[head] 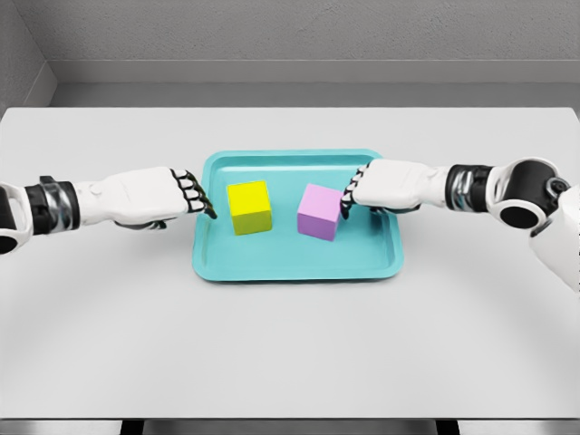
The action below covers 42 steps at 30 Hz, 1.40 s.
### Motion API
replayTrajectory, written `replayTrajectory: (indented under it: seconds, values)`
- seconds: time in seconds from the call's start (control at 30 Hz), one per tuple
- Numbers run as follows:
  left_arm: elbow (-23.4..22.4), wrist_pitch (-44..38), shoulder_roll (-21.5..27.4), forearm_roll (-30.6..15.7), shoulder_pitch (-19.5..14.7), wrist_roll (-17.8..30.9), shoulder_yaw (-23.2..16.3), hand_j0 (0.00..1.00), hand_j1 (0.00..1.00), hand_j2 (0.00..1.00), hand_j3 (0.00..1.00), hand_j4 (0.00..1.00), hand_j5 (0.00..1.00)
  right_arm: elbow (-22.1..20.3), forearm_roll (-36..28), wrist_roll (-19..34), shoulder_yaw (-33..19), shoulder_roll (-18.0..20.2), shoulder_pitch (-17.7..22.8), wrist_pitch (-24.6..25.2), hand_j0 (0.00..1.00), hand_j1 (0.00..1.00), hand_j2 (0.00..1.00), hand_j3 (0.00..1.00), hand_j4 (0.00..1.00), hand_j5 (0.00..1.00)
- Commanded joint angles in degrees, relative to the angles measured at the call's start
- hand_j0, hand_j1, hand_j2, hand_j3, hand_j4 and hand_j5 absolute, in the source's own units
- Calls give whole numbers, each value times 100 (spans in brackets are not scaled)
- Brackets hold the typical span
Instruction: Push two cubes
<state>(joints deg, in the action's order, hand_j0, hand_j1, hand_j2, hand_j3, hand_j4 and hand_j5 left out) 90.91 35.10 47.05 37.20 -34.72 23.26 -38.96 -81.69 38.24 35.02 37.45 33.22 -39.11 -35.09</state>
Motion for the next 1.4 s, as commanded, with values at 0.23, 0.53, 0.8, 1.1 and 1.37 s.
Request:
replayTrajectory:
  seconds: [0.23, 0.53, 0.8, 1.1, 1.37]
  values:
    - [-56, -10, -108, -11, 0, 83, -68, 80, 80, 80, 80, 80, 80, 250, 105, -2, -1, -202, -79, 9, 61, 61, 61, 61, 61, 61]
    - [-126, -10, -249, 68, -70, 127, -103, 80, 80, 80, 80, 80, 80, 391, 140, -2, -1, -325, -158, 9, 61, 61, 61, 61, 61, 61]
    - [-135, -10, -477, 139, -106, 223, -112, 80, 80, 80, 80, 80, 80, 400, 140, -2, -1, -308, -220, 9, 62, 62, 62, 62, 62, 62]
    - [-144, -10, -644, 200, -158, 355, -147, 80, 80, 80, 80, 80, 80, 400, 140, -2, -1, -272, -211, 9, 62, 62, 62, 62, 62, 62]
    - [-276, -10, -697, 200, -194, 381, -147, 81, 81, 81, 81, 81, 81, 391, 140, -2, -1, -272, -193, 9, 62, 62, 62, 62, 62, 62]
